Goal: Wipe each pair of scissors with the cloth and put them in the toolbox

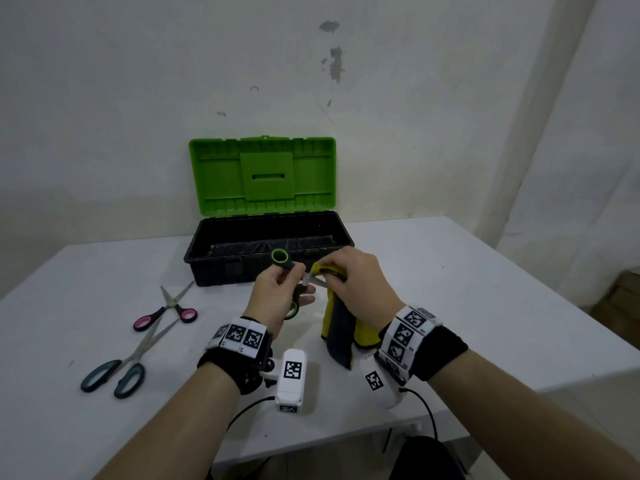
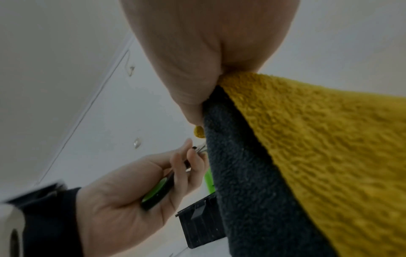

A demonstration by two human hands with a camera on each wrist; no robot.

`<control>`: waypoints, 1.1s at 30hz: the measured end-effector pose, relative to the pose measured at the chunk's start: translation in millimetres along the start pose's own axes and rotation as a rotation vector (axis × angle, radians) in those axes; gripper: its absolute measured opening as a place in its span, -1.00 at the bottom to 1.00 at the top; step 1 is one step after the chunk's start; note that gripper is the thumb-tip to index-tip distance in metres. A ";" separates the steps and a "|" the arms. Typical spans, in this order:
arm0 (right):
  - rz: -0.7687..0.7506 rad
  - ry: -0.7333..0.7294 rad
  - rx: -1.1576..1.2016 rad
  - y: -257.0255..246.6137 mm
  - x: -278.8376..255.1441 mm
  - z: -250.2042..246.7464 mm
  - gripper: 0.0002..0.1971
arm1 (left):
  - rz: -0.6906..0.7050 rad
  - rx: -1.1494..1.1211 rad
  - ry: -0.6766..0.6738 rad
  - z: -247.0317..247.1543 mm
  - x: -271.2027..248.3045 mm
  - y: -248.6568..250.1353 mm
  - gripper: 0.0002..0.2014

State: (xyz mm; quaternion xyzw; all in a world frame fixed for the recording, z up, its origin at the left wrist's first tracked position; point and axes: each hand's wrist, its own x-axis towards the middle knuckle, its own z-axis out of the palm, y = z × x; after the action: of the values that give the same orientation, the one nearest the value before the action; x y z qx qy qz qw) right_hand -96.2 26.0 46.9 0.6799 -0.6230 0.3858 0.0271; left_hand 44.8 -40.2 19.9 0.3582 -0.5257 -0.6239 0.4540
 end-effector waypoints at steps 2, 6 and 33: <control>-0.067 -0.016 0.018 -0.1 -2.8 5.6 -0.79 | 0.016 0.014 -0.002 0.6 -1.6 -0.5 -0.82; -0.077 -0.082 -0.082 2.4 -2.1 9.9 -0.77 | 0.054 0.062 0.015 -0.8 -4.1 -1.5 -0.80; 0.089 0.063 -0.048 11.9 8.3 3.0 -0.81 | 0.057 0.068 0.067 -2.3 -2.8 -6.3 -0.78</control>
State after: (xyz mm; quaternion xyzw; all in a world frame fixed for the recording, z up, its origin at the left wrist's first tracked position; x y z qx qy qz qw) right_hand -105.6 14.9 44.2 0.6381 -0.6607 0.3926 0.0459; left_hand 46.7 -38.1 13.3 0.3789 -0.5410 -0.5803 0.4764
